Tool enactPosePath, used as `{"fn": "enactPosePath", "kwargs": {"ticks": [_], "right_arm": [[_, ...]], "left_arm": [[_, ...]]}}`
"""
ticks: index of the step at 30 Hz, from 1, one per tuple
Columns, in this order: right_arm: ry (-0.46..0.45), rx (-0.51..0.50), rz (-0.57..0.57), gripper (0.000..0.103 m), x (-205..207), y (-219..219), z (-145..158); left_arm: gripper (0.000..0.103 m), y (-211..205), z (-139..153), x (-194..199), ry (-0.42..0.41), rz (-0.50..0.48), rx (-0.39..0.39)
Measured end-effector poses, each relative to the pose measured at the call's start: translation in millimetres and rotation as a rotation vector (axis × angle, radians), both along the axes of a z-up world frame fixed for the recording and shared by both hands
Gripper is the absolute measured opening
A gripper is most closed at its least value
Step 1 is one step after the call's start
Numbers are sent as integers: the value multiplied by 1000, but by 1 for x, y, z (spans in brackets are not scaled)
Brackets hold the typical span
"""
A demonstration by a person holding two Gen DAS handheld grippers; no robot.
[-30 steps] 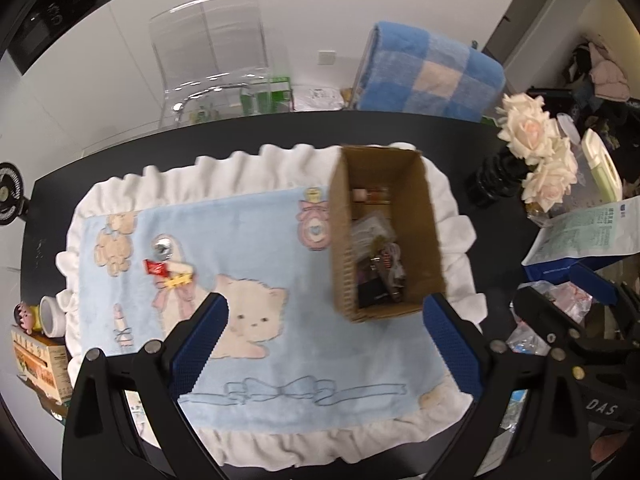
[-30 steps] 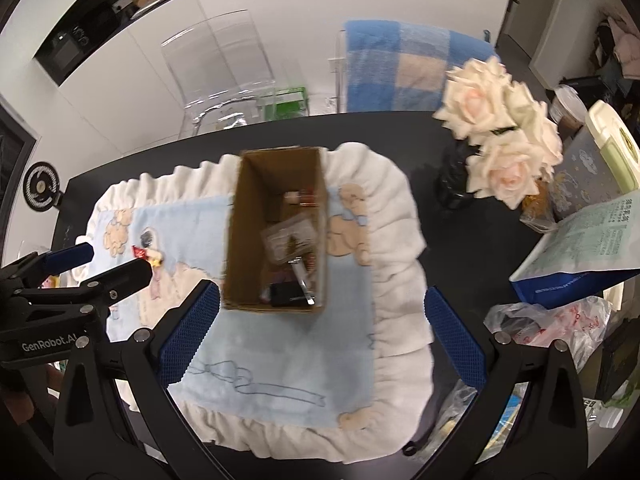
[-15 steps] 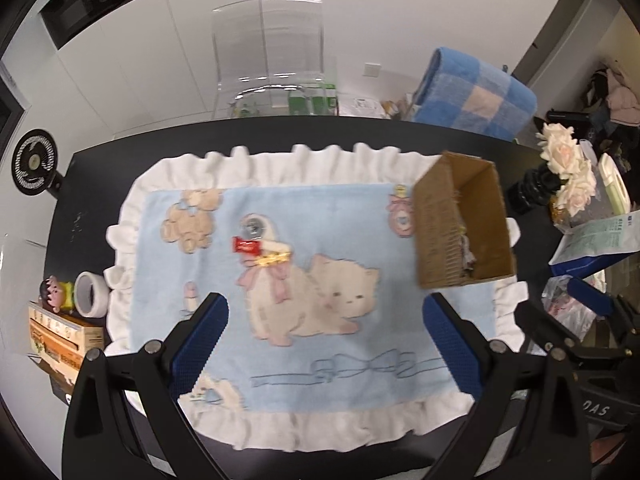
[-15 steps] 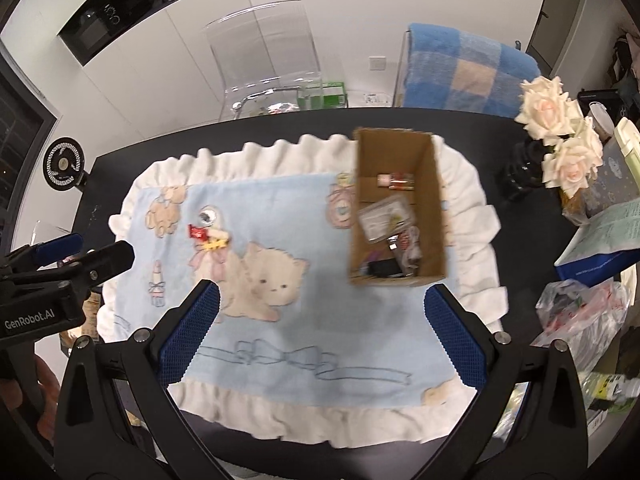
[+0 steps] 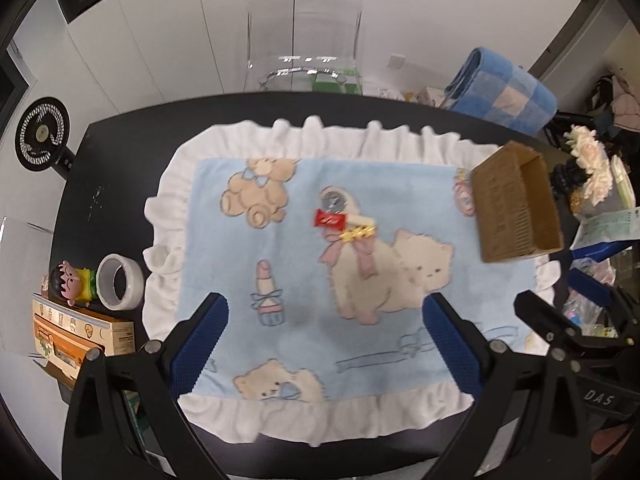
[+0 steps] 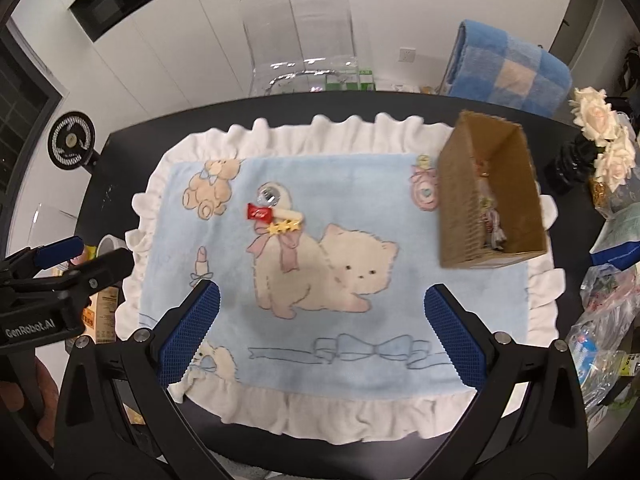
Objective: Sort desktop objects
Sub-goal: 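Move both tools back over the remaining items on the blanket, then lower the right tool and grasp the yellow three-star hair clip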
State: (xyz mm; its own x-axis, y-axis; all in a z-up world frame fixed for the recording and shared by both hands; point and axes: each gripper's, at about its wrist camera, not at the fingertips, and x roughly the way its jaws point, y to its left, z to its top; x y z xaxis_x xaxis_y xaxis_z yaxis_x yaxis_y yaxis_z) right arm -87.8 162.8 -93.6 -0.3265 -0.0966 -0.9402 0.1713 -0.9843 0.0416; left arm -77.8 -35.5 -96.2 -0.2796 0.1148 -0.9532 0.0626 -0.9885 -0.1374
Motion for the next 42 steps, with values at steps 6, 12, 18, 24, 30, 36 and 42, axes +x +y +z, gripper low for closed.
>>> {"fn": "enactPosePath", "kwargs": {"ticks": [6,12,18,24,30,36,42], "right_arm": [[-42,21,27,103,-17,-34,-41],[-66,46,66,103,-43,-56,-85],[-88,48,105,103,-74,-89,-143],[-126,73,109,103,-95,-101,-200],[-139,99,103,103,-102,-107,-240],[-128,119,94,98,-105,-111,-249],[-121,142,106,79,-103,-116,-254]], "left_arm": [[97,-18,-37,-11,-37,4,4],[97,-35,-85,-33,-54,1,8],[97,-51,-141,-58,-84,14,-2],[97,-59,-193,-78,-100,4,17],[97,-65,-218,-81,-112,18,31],[97,-69,-232,-76,-135,33,55],[97,-66,-237,-77,-134,21,56]]}}
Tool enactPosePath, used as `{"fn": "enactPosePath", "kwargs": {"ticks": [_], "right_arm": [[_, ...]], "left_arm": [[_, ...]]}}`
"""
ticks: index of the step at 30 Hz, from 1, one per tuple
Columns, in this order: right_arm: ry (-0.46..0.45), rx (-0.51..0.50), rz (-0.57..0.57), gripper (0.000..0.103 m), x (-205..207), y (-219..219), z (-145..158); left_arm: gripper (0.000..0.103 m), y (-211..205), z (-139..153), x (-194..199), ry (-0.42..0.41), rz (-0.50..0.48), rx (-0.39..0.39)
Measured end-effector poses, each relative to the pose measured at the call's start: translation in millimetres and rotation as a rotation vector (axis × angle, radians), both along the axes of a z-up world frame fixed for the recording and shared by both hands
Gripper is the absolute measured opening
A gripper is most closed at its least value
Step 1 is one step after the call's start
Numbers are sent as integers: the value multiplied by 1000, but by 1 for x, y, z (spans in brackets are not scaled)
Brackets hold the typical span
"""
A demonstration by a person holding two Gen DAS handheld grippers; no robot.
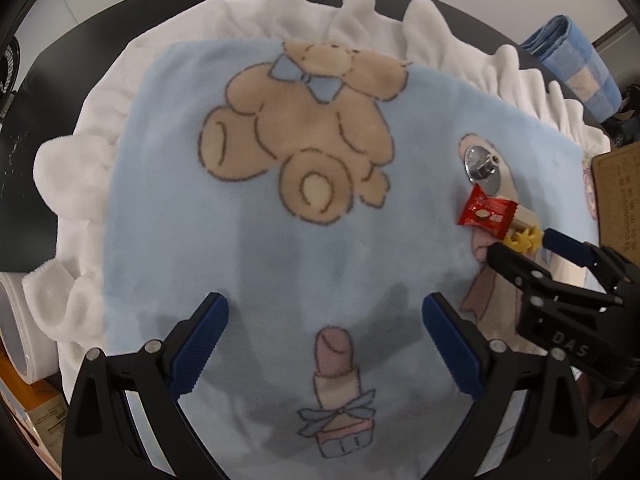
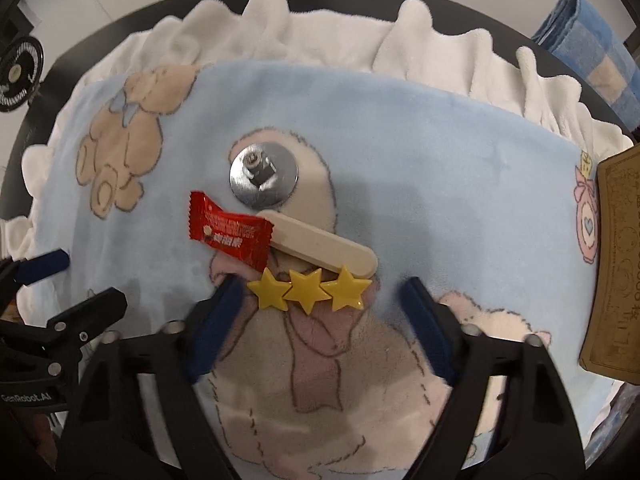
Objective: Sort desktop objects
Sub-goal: 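Lower the right tool and grasp the yellow three-star hair clip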
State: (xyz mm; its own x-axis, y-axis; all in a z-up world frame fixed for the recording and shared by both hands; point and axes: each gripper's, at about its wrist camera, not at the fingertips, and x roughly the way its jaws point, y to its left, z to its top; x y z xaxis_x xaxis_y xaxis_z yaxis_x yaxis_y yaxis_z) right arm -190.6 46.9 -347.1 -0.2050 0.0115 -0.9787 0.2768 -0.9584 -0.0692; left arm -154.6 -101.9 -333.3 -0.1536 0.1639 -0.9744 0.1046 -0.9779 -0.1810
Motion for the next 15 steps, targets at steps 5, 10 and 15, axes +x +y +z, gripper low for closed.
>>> {"fn": "enactPosePath", "kwargs": {"ticks": [5,10,15], "right_arm": [[23,8,13,62,5,-4,3],[18,-9,15,61,8,0,4],[16,-31,0,61,11,12,8]], "left_arm": [[97,0,-2,-1,3,4,6],[97,0,-4,0,-2,12,11],[97,8,-4,-3,5,8,19]]}}
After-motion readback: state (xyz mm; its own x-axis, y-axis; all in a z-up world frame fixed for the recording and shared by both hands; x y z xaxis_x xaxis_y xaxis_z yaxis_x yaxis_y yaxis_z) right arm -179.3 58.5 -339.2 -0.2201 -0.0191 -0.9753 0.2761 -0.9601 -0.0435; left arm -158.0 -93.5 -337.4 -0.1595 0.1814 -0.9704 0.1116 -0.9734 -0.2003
